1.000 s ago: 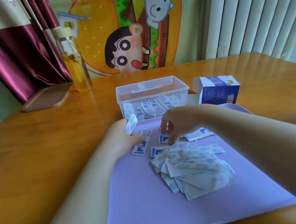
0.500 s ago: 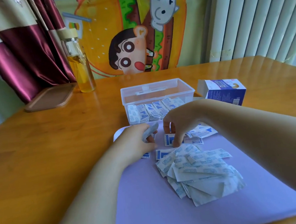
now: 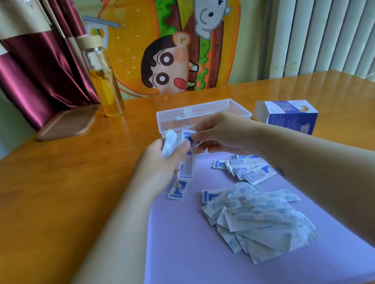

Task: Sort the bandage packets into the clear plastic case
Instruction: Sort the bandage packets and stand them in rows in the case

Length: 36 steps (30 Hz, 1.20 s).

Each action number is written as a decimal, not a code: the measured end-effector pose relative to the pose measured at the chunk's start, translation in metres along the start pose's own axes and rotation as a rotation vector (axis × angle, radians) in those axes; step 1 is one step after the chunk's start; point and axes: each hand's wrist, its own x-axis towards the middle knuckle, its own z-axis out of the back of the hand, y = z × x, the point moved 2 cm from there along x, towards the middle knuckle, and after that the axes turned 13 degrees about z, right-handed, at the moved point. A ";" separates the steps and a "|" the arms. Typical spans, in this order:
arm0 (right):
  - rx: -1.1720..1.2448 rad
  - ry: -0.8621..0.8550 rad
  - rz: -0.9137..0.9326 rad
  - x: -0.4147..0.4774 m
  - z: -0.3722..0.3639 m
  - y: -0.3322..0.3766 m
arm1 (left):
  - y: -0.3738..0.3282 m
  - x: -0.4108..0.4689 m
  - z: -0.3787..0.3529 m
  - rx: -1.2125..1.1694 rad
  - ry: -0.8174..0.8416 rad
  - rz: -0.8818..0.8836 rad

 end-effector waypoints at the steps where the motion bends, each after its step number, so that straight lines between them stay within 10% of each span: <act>1: -0.077 0.008 0.011 -0.002 0.002 0.001 | 0.001 0.001 -0.002 0.061 0.002 -0.006; 5: -0.777 0.059 0.056 -0.020 0.036 0.009 | 0.010 0.004 -0.008 0.317 -0.031 -0.008; 11: -1.226 0.129 -0.387 -0.056 0.091 -0.013 | 0.006 0.001 -0.007 0.407 -0.146 -0.051; 20: -0.774 0.013 -0.516 -0.074 0.107 -0.039 | 0.003 -0.003 -0.009 0.271 -0.116 -0.080; 36: -0.933 0.165 -0.470 -0.069 0.097 -0.032 | 0.002 -0.005 -0.009 0.233 -0.084 -0.138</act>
